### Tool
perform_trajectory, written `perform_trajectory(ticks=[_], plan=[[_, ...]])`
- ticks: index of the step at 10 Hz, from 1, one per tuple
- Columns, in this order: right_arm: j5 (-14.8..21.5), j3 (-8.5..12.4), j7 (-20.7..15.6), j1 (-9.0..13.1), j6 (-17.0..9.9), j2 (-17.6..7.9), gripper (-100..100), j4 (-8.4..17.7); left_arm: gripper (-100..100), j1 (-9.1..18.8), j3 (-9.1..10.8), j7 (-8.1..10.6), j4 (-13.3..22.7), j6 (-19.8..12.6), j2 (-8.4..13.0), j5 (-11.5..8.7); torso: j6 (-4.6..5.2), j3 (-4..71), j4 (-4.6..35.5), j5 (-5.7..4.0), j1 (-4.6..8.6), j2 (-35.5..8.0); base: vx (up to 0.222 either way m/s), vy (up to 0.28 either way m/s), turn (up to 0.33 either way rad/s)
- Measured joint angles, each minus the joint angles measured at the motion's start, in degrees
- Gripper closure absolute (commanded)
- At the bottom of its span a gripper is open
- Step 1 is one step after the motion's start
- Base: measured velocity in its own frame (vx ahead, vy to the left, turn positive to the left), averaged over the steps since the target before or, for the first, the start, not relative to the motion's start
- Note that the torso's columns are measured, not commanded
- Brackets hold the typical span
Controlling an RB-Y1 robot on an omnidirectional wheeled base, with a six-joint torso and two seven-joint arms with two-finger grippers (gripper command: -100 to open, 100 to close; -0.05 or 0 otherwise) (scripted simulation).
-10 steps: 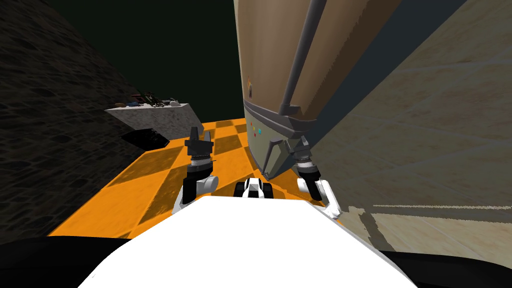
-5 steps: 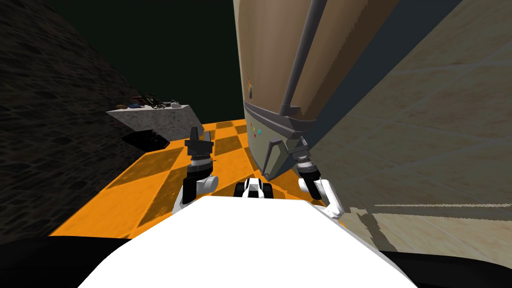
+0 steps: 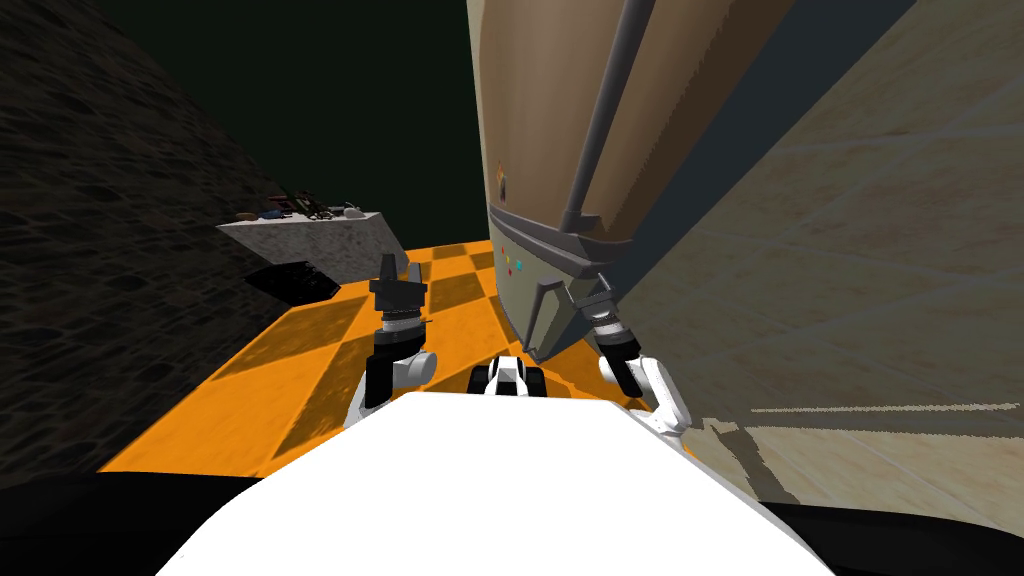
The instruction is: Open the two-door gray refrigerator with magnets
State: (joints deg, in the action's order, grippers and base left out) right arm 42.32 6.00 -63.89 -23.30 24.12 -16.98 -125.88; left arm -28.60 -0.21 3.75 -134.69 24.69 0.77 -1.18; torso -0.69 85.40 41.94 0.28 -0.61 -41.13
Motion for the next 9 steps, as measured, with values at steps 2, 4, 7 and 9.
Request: perform_trajectory(ticks=[2, 4, 7, 9], plan=[[2.1, 0.3, -2.6, 0.2, -0.1, -0.8, -100, 0.5, 0, 0.0, 0.0, 0.0, 0.0, 0.0, 0.0, 0.0, -0.1, 0.1, -0.1, 0.01, -0.07, 0.2, 0.007, 0.018, 0.005], [4.9, 0.7, -5.9, 0.5, 0.2, -1.8, -100, 1.2, 0, 0.0, 0.0, 0.0, 0.0, 0.0, 0.0, 0.0, -0.19, 0.3, -0.3, -0.04, -0.11, 0.5, 0.013, 0.032, 0.001], [8.5, 1.2, -10.3, 1.1, 0.2, -3.2, -100, 2.1, 0, 0.0, 0.0, 0.0, 0.0, 0.0, 0.0, 0.0, -0.28, 0.5, -0.5, -0.05, -0.1, 0.9, 0.004, 0.022, 0.007], [10.2, 1.4, -12.7, 1.3, 0.3, -3.9, -100, 2.4, 0, 0.0, 0.0, 0.0, 0.0, 0.0, 0.0, 0.0, -0.26, 0.6, -0.6, -0.03, -0.16, 1.0, 0.013, 0.031, 0.004]])
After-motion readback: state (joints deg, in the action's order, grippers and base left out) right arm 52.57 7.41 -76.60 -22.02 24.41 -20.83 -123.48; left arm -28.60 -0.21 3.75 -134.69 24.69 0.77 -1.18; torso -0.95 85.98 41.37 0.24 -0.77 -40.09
